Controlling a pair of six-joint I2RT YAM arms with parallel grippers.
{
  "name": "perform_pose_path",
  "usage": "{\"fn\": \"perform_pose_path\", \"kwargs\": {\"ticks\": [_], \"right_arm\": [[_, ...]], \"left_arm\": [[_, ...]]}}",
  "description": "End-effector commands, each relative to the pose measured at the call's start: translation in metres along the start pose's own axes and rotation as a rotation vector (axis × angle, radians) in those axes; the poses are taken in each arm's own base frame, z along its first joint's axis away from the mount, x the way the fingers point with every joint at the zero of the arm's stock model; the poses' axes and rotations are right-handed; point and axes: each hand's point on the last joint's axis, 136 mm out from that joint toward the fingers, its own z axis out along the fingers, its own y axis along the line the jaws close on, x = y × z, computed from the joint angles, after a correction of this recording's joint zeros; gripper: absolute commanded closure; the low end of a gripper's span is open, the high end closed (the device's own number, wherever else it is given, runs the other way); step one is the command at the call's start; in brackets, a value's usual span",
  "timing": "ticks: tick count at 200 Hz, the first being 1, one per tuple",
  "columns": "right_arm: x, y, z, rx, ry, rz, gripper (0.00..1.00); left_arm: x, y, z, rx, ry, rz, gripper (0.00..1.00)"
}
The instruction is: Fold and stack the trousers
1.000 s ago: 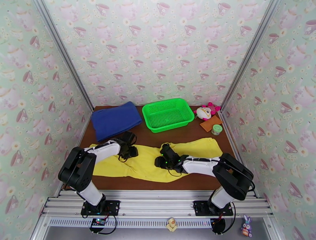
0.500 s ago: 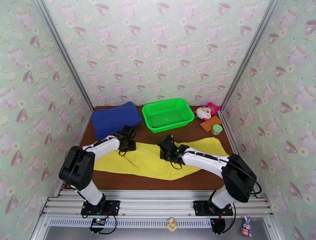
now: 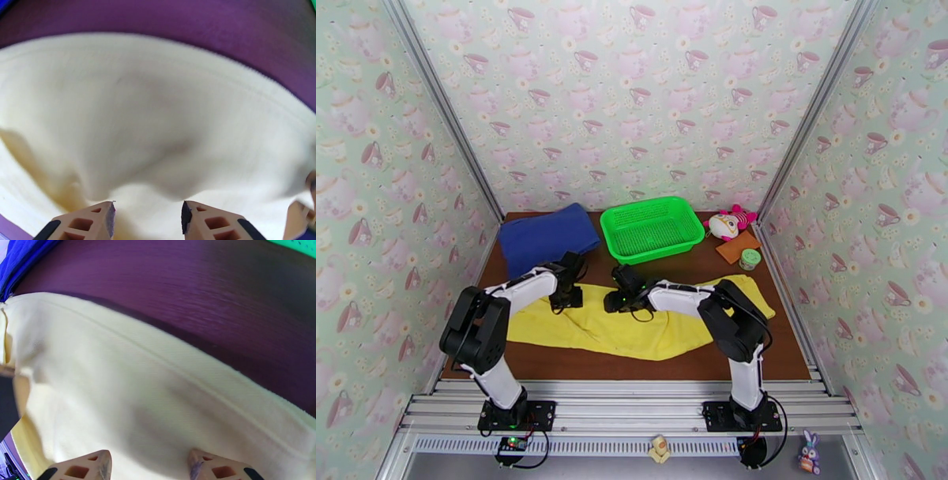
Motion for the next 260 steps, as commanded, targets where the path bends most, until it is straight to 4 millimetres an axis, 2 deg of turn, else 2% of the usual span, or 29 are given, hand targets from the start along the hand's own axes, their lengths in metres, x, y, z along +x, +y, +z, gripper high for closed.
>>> {"fn": "perform_pose_path", "kwargs": {"ticks": [1, 16, 42, 64, 72, 96, 139, 158, 199, 208, 220, 229, 243, 260], "right_arm": [[0.004, 0.0, 0.009, -0.024, 0.012, 0.007, 0.45], [0.004, -0.004, 0.01, -0.01, 0.013, 0.014, 0.45], [0.003, -0.007, 0.007, 0.002, 0.003, 0.011, 0.45], [0.001, -0.005, 0.005, -0.004, -0.006, 0.005, 0.44], [0.002, -0.005, 0.004, -0.007, -0.005, 0.003, 0.44], [0.004, -0.005, 0.004, -0.008, 0.003, -0.01, 0.44], [0.007, -0.006, -0.001, -0.001, 0.017, -0.057, 0.44], [0.009, -0.007, -0.004, 0.011, 0.034, -0.077, 0.44], [0.011, -0.007, -0.008, 0.011, 0.041, -0.121, 0.43], [0.011, -0.005, -0.007, -0.002, 0.038, -0.122, 0.43], [0.012, -0.005, -0.005, -0.01, 0.042, -0.123, 0.43], [0.013, -0.005, -0.003, -0.01, 0.046, -0.125, 0.43], [0.015, -0.007, -0.001, -0.001, 0.052, -0.127, 0.43], [0.016, -0.011, 0.0, 0.004, 0.052, -0.119, 0.43]], "left_arm": [[0.045, 0.008, -0.009, 0.029, 0.126, -0.017, 0.52], [0.067, 0.016, -0.013, 0.018, 0.173, -0.029, 0.57], [0.098, 0.03, -0.033, -0.01, 0.194, -0.071, 0.59], [0.105, 0.023, -0.054, -0.001, 0.16, -0.105, 0.58], [0.1, 0.02, -0.058, 0.014, 0.133, -0.118, 0.57], [0.064, 0.022, -0.062, 0.02, -0.035, -0.159, 0.5], [0.015, 0.005, -0.04, 0.115, -0.126, -0.282, 0.46], [0.012, 0.009, -0.028, 0.066, -0.086, -0.318, 0.46], [0.024, 0.018, -0.01, 0.008, -0.028, -0.364, 0.5], [0.027, 0.018, -0.007, 0.011, -0.016, -0.368, 0.58], [0.032, 0.017, -0.003, 0.011, 0.011, -0.37, 0.8], [0.038, 0.018, -0.003, 0.013, 0.026, -0.373, 0.93], [0.047, 0.024, -0.01, 0.005, 0.026, -0.388, 1.0], [0.059, 0.04, -0.024, -0.025, -0.003, -0.419, 1.0]]}}
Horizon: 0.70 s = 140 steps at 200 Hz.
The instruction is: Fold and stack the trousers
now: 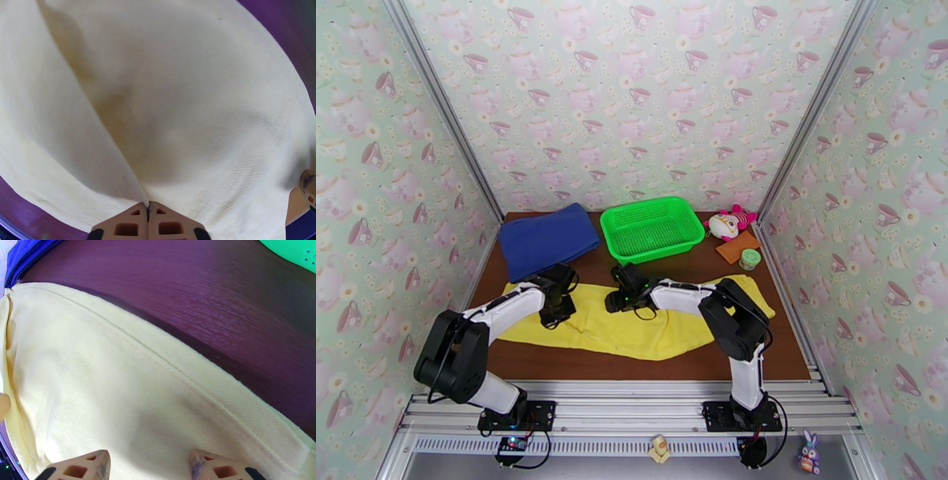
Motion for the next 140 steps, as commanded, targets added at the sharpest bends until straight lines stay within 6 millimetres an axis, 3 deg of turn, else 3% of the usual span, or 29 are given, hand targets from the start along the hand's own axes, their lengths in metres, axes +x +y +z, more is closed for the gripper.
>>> {"fn": "perform_pose_path", "kwargs": {"ticks": [1, 31, 80, 104, 110, 116, 117, 119, 120, 122, 140], "right_arm": [[0.015, -0.008, 0.001, 0.012, 0.046, -0.003, 0.43], [0.016, -0.015, 0.005, 0.009, 0.054, 0.029, 0.43], [0.018, -0.023, 0.007, 0.024, 0.06, 0.04, 0.43], [0.021, -0.028, 0.013, 0.023, 0.072, 0.056, 0.43], [0.021, -0.029, 0.015, 0.02, 0.075, 0.059, 0.43], [0.022, -0.03, 0.016, 0.019, 0.077, 0.062, 0.43], [0.022, -0.03, 0.016, 0.019, 0.077, 0.062, 0.43], [0.022, -0.029, 0.017, 0.018, 0.078, 0.062, 0.43], [0.022, -0.029, 0.017, 0.018, 0.077, 0.063, 0.43], [0.022, -0.029, 0.017, 0.017, 0.078, 0.064, 0.43], [0.022, -0.031, 0.019, 0.02, 0.075, 0.071, 0.43]], "left_arm": [[0.011, 0.025, -0.017, -0.033, -0.019, -0.052, 1.0], [0.026, 0.052, -0.037, -0.037, -0.068, -0.138, 1.0], [0.065, 0.098, -0.019, -0.075, -0.079, -0.318, 1.0], [0.066, 0.111, -0.028, -0.005, -0.177, -0.402, 1.0], [0.064, 0.114, -0.03, 0.009, -0.201, -0.414, 0.9], [0.061, 0.115, -0.033, 0.026, -0.221, -0.419, 0.68], [0.061, 0.115, -0.033, 0.029, -0.224, -0.421, 0.57], [0.059, 0.114, -0.034, 0.037, -0.23, -0.419, 0.22], [0.059, 0.114, -0.034, 0.041, -0.232, -0.417, 0.11], [0.058, 0.113, -0.035, 0.049, -0.236, -0.411, 0.03], [0.037, 0.091, -0.048, 0.146, -0.302, -0.331, 0.0]]}}
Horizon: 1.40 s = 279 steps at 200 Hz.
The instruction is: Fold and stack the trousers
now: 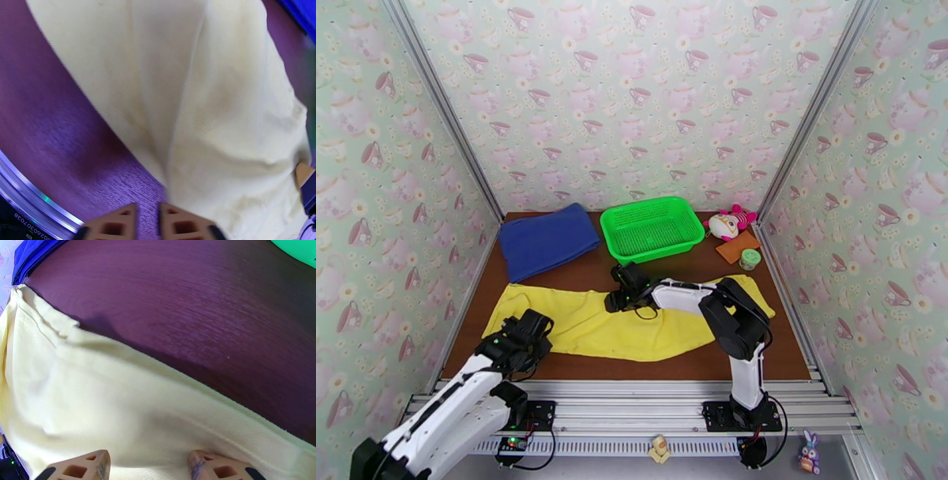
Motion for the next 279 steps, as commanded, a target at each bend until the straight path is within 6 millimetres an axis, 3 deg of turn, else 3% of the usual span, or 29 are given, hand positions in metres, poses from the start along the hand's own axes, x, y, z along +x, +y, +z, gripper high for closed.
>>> {"fn": "perform_pose_path", "kwargs": {"ticks": [1, 21, 36, 47, 65, 76, 91, 102, 149, 194, 200, 209, 223, 247, 250, 279], "right_arm": [[0.024, -0.03, 0.016, 0.073, 0.067, 0.048, 0.43], [0.024, -0.029, 0.015, 0.068, 0.056, 0.052, 0.43], [0.023, -0.029, 0.013, 0.065, 0.044, 0.054, 0.43], [0.023, -0.028, 0.011, 0.059, 0.036, 0.05, 0.43], [0.021, -0.025, 0.01, 0.042, 0.029, 0.048, 0.43], [0.021, -0.022, 0.011, 0.027, 0.033, 0.047, 0.43], [0.023, -0.021, 0.015, 0.009, 0.042, 0.048, 0.43], [0.024, -0.02, 0.017, 0.0, 0.046, 0.049, 0.43], [0.029, -0.019, 0.025, -0.022, 0.063, 0.04, 0.43], [0.029, -0.017, 0.028, -0.038, 0.068, 0.036, 0.43], [0.028, -0.017, 0.027, -0.039, 0.067, 0.036, 0.43], [0.028, -0.017, 0.026, -0.036, 0.064, 0.035, 0.43], [0.028, -0.02, 0.026, -0.026, 0.06, 0.037, 0.43], [0.028, -0.029, 0.025, -0.015, 0.061, 0.066, 0.43], [0.028, -0.03, 0.025, -0.015, 0.061, 0.07, 0.43], [0.028, -0.039, 0.021, -0.012, 0.051, 0.093, 0.43]], "left_arm": [[-0.019, -0.011, -0.005, 0.039, -0.086, 0.043, 0.0], [-0.048, -0.039, -0.02, 0.049, -0.177, 0.162, 0.0], [-0.073, -0.057, -0.023, -0.036, -0.204, 0.282, 0.0], [-0.091, -0.071, -0.018, -0.097, -0.185, 0.351, 0.0], [-0.114, -0.08, 0.013, -0.166, -0.087, 0.359, 0.01], [-0.127, -0.08, 0.034, -0.202, -0.04, 0.325, 0.15], [-0.142, -0.075, 0.057, -0.244, 0.011, 0.252, 0.44], [-0.143, -0.069, 0.072, -0.261, 0.052, 0.216, 0.56], [-0.157, -0.058, 0.099, -0.318, 0.045, 0.187, 0.51], [-0.147, -0.044, 0.114, -0.369, 0.087, 0.176, 0.5], [-0.144, -0.041, 0.116, -0.372, 0.097, 0.175, 0.54], [-0.141, -0.04, 0.119, -0.369, 0.112, 0.17, 0.69], [-0.137, -0.038, 0.116, -0.356, 0.119, 0.16, 0.87], [-0.146, -0.037, 0.093, -0.34, 0.058, 0.144, 0.89], [-0.139, -0.028, 0.093, -0.357, 0.071, 0.141, 0.89], [-0.139, -0.014, 0.07, -0.322, 0.018, 0.086, 0.98]]}}
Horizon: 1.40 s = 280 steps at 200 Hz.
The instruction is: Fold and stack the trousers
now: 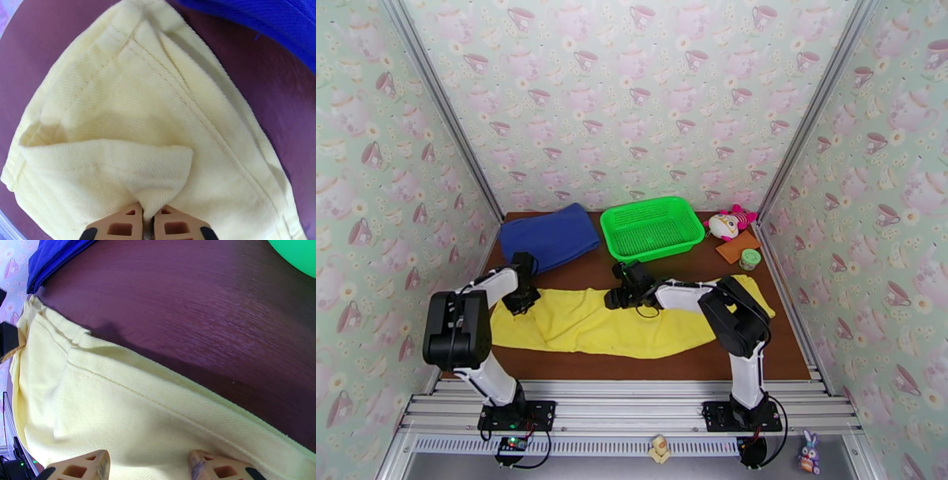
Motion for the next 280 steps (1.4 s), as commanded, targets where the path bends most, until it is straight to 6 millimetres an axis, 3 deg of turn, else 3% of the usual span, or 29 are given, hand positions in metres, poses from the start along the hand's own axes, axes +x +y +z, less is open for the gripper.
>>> {"fn": "perform_pose_path", "kwargs": {"ticks": [1, 60, 93, 111, 169, 194, 202, 208, 213, 215, 216, 217, 221, 245, 280], "right_arm": [[0.038, -0.044, 0.01, 0.102, 0.101, 0.083, 0.43], [0.034, -0.047, 0.009, 0.109, 0.097, 0.094, 0.43], [0.035, -0.05, 0.009, 0.111, 0.1, 0.104, 0.43], [0.035, -0.05, 0.009, 0.108, 0.1, 0.108, 0.42], [0.034, -0.052, 0.007, 0.109, 0.098, 0.109, 0.43], [0.034, -0.055, 0.006, 0.11, 0.099, 0.115, 0.42], [0.035, -0.056, 0.006, 0.11, 0.101, 0.118, 0.43], [0.035, -0.057, 0.007, 0.109, 0.102, 0.118, 0.43], [0.036, -0.058, 0.007, 0.11, 0.104, 0.12, 0.43], [0.035, -0.058, 0.007, 0.109, 0.103, 0.121, 0.43], [0.035, -0.058, 0.007, 0.109, 0.102, 0.121, 0.43], [0.035, -0.058, 0.007, 0.108, 0.102, 0.122, 0.43], [0.034, -0.058, 0.007, 0.108, 0.102, 0.123, 0.43], [0.031, -0.053, 0.008, 0.077, 0.097, 0.106, 0.43], [0.035, -0.051, 0.011, 0.052, 0.103, 0.09, 0.43]], "left_arm": [[0.006, 0.02, -0.013, 0.013, -0.014, -0.058, 0.98], [0.021, 0.044, -0.032, 0.073, -0.044, -0.151, 1.0], [0.026, 0.069, -0.048, 0.065, -0.094, -0.204, 0.88], [0.032, 0.08, -0.048, 0.069, -0.087, -0.238, 0.76], [0.044, 0.098, -0.063, 0.122, -0.127, -0.399, 0.78], [0.04, 0.121, -0.082, 0.102, -0.254, -0.504, 0.75], [0.037, 0.129, -0.088, 0.105, -0.319, -0.537, 0.7], [0.033, 0.135, -0.095, 0.11, -0.371, -0.562, 0.59], [0.029, 0.138, -0.1, 0.116, -0.41, -0.569, 0.44], [0.027, 0.138, -0.102, 0.12, -0.424, -0.568, 0.31], [0.026, 0.138, -0.103, 0.122, -0.431, -0.568, 0.16], [0.025, 0.138, -0.103, 0.124, -0.438, -0.566, 0.08], [0.019, 0.136, -0.106, 0.137, -0.462, -0.551, 0.01], [-0.015, 0.096, -0.098, 0.219, -0.414, -0.384, 0.0], [-0.048, 0.028, -0.039, 0.201, -0.075, -0.091, 0.0]]}}
